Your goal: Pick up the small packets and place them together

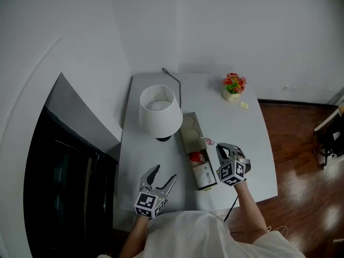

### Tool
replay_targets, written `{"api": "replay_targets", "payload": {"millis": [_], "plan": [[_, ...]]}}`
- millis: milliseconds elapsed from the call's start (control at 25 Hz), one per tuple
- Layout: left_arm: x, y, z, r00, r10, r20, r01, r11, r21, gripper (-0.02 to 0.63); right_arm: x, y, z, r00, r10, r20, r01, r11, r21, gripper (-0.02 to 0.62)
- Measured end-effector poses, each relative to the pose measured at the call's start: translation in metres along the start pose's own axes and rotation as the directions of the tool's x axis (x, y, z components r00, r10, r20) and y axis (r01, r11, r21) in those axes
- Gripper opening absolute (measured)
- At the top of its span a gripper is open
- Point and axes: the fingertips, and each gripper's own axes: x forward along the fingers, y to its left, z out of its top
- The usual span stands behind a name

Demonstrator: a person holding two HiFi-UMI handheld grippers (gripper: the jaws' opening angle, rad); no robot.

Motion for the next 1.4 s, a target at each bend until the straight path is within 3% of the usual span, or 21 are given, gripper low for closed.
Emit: {"api": "replay_targets", "payload": {"millis": [320,560,640,800,840,920,1040,1240,1400], "plan": [[-0.002,0.011,-0.005,0.999,0.04,-0.027,-0.04,0.999,-0.002,0.295,0.099,0.034,-0.009,0.997,0.017,-0.072,-0.02,0.999,-0.041,0.003],[-0.011,0.021,-0.011,0.996,0.081,-0.047,-0.082,0.997,-0.01,0.295,0.137,0.069,-0.011,0.987,0.153,-0.049,-0.155,0.987,-0.048,0.003],[-0.013,0.024,-0.014,0.995,0.089,-0.055,-0.09,0.996,-0.011,0.295,0.141,0.078,-0.006,0.98,0.195,-0.031,-0.196,0.98,-0.03,0.04],[-0.014,0.025,-0.016,0.994,0.097,-0.057,-0.099,0.995,-0.02,0.295,0.145,0.072,0.008,0.988,0.153,0.014,-0.154,0.986,0.07,0.049],[-0.014,0.024,-0.016,0.994,0.097,-0.056,-0.098,0.995,-0.021,0.295,0.146,0.071,0.009,0.989,0.15,0.019,-0.151,0.983,0.101,0.07],[-0.013,0.023,-0.016,0.994,0.094,-0.053,-0.095,0.995,-0.019,0.295,0.147,0.074,0.005,0.986,0.166,0.005,-0.165,0.976,0.144,0.326],[-0.013,0.02,-0.016,0.995,0.087,-0.049,-0.088,0.996,-0.018,0.295,0.138,0.071,0.004,0.988,0.152,-0.005,-0.149,0.974,0.17,0.33],[-0.011,0.016,-0.013,0.997,0.074,-0.019,-0.075,0.997,-0.036,0.295,0.086,0.035,0.039,0.986,0.013,0.164,-0.061,0.955,0.291,0.33],[-0.011,0.014,-0.001,0.997,0.065,0.037,-0.063,0.997,-0.054,0.291,0.021,0.019,0.067,0.938,-0.037,0.345,-0.118,0.9,0.418,0.33]]}}
